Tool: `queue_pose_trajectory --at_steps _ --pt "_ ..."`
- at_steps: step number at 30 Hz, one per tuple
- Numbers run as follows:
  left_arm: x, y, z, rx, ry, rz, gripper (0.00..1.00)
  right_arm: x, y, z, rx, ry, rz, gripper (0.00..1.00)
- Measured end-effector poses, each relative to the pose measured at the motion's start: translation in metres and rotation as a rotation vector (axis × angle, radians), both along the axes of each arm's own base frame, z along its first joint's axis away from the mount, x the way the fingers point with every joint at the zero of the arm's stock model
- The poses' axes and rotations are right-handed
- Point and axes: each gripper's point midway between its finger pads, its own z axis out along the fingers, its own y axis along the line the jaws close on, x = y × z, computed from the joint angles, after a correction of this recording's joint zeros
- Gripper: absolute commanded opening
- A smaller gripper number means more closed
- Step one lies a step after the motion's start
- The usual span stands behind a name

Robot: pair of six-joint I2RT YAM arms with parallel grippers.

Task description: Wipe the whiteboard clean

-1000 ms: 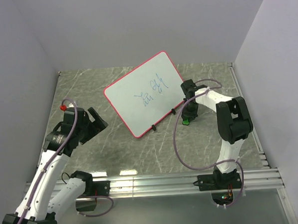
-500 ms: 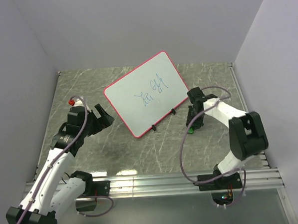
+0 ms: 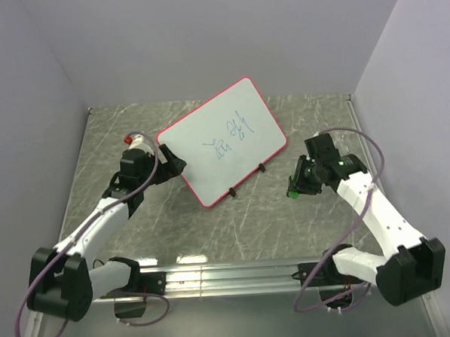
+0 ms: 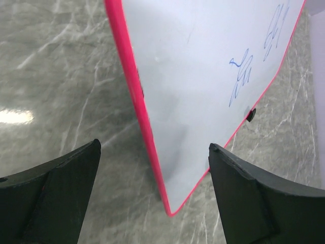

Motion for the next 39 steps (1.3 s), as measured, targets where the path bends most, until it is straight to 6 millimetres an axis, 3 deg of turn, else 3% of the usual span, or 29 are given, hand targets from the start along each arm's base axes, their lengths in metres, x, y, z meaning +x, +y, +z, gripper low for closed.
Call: queue_pose_trajectory --at_steps 5,8,9,11,14,19,26,32,35,39 --pt "0.022 -0.017 -0.018 -0.034 -0.003 -0.05 0.8 -0.02 0.002 0.014 0.052 -0.041 0.011 0.0" --pt "0.031 -0.024 -0.027 -0.057 -0.001 -0.073 0.6 -0.031 0.007 0.019 0.099 -0.048 0.03 0.0" --pt "0.033 -0.026 -0.029 -0.069 -0.002 -0.081 0.46 -0.032 0.01 0.021 0.114 -0.055 0.038 0.0" --pt "0.037 -0.031 -0.028 -0.098 -0.014 -0.101 0.36 -0.032 0.016 0.026 0.148 -0.063 0.056 0.0" --pt "0.039 -0.042 -0.015 -0.173 -0.049 -0.16 0.16 -0.025 0.028 0.034 0.201 -0.079 0.084 0.0" --pt "0.038 -0.062 0.014 -0.268 -0.128 -0.261 0.01 0.014 0.056 0.054 0.304 -0.129 0.123 0.0" --pt "0.04 -0.063 0.009 -0.28 -0.126 -0.265 0.0 0.082 0.105 0.08 0.387 -0.185 0.163 0.0" --pt "0.042 -0.06 0.004 -0.274 -0.124 -0.275 0.0 0.131 0.171 0.104 0.401 -0.259 0.238 0.0" --pt "0.042 -0.059 0.003 -0.271 -0.125 -0.285 0.0 0.148 0.21 0.1 0.409 -0.266 0.271 0.0" --pt "0.041 -0.054 0.002 -0.268 -0.12 -0.295 0.0 0.168 0.262 0.081 0.399 -0.246 0.307 0.0"
